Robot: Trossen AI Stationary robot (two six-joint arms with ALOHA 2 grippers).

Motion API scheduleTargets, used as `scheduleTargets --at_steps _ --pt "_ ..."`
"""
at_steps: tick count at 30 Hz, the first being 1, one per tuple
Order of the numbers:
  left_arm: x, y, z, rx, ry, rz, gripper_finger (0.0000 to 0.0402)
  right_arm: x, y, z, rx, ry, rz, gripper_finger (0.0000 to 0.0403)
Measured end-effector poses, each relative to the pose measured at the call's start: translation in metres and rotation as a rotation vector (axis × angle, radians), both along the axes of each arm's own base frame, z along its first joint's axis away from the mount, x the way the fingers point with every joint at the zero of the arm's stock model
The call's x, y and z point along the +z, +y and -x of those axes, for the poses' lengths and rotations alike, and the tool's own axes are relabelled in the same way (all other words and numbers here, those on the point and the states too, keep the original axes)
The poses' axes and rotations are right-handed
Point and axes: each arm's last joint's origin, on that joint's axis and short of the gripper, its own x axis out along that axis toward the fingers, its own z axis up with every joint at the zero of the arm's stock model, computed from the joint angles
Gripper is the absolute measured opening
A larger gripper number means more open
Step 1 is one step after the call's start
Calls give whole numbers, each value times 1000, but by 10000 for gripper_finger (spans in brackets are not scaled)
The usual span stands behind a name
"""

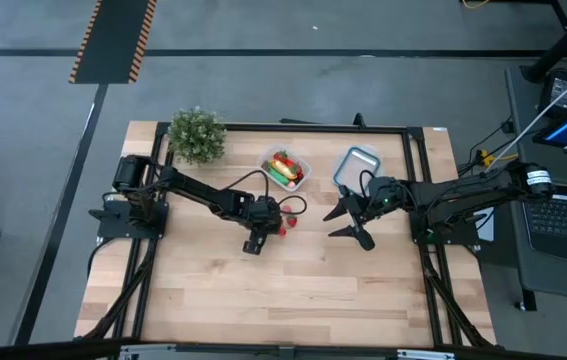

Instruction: Pick and placing Produce into tupperware

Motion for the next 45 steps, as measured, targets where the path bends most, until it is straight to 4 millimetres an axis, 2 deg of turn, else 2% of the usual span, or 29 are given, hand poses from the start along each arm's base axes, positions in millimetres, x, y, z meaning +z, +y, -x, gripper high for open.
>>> scheduleTargets --at_steps 8,18,25,33,39,45 --pt "6 -1 4 3 6 -29 1 0 0 0 0 -1 2 225" --pt "39 -2 13 -10 -61 -1 0 -1 0 0 5 0 15 225" --pt "56 -2 21 -14 -84 6 0 -9 0 4 9 5 26 225" --pt "76 -1 33 11 -106 22 0 -9 0 5 9 -72 28 225" --pt "79 -3 57 49 -131 46 0 -9 0 5 10 -81 30 225" --pt "74 -7 80 85 -309 78 0 -9 0 5 11 -82 33 225"
